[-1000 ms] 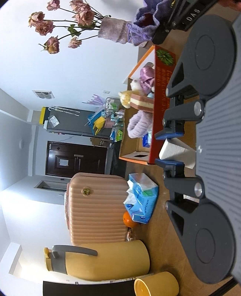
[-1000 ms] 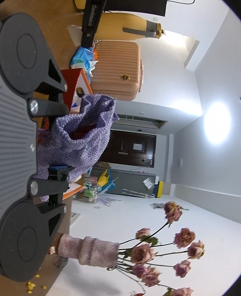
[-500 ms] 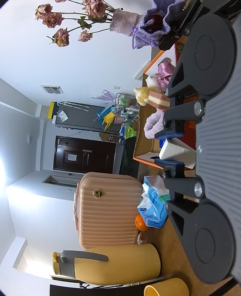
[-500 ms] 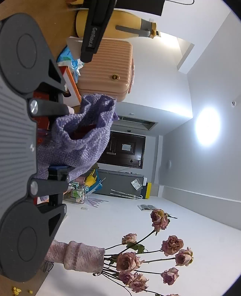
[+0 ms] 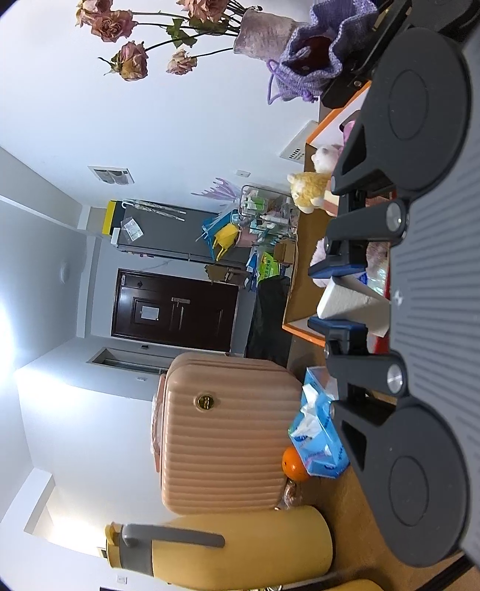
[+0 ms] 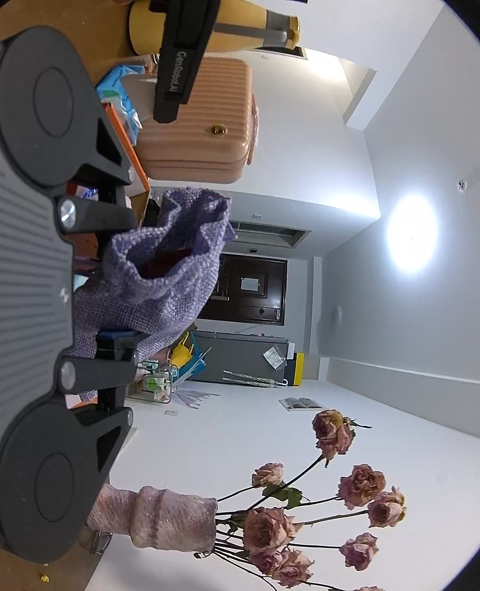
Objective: Organize soft objects
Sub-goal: 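Carry the white paper in the left gripper while the right gripper carries the purple bag toward the box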
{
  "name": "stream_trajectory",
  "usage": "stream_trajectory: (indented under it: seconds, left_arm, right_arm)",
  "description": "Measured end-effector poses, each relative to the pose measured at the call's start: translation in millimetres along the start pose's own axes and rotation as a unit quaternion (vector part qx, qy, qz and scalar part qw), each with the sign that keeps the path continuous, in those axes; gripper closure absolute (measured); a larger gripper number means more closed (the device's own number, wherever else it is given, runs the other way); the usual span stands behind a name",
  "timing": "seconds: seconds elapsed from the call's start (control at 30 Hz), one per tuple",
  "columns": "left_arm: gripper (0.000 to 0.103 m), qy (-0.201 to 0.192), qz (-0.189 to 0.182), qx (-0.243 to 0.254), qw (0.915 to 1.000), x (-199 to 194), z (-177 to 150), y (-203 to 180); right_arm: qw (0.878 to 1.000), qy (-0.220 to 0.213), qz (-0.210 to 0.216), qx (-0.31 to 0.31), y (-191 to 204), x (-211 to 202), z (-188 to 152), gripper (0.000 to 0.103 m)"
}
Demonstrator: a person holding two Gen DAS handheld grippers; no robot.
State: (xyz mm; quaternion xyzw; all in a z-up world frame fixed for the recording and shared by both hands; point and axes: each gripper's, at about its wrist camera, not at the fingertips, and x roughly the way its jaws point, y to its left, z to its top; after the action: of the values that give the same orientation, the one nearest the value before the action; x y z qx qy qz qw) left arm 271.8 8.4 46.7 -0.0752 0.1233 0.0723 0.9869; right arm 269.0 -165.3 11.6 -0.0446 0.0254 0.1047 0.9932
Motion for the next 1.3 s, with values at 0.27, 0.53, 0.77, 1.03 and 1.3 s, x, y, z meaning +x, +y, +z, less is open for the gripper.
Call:
stream_trajectory:
  seconds: [0.27, 0.53, 0.77, 1.03, 1.3]
  left_arm:
    - [0.08, 0.002, 0.001, 0.0, 1.0, 31.4, 3.7, -9.5]
    - [0.08, 0.004, 0.004, 0.001, 1.0, 62.8, 6.4, -16.7]
    - [0.08, 0.005, 0.013, 0.001, 0.9999, 86.3, 9.1, -17.8]
    - [0.08, 0.01, 0.02, 0.001, 0.9998, 113.8, 11.8, -15.7]
    - [0.08, 0.015, 0.024, 0.005, 0.9996, 135.3, 12.4, -12.9]
  right_arm:
    - [1.0, 0.004, -0.005, 0.006, -3.5, 31.0, -1.6, 0.073]
    - [1.0, 0.011, -0.01, 0.009, -8.7, 63.2, -3.2, 0.073]
    - [1.0, 0.021, -0.012, 0.008, -13.2, 88.2, -5.7, 0.073]
    - [0.999, 0.042, -0.015, 0.011, -18.7, 116.1, -11.0, 0.073]
    - [0.998, 0.063, -0.01, 0.008, -20.7, 138.9, -14.5, 0.072]
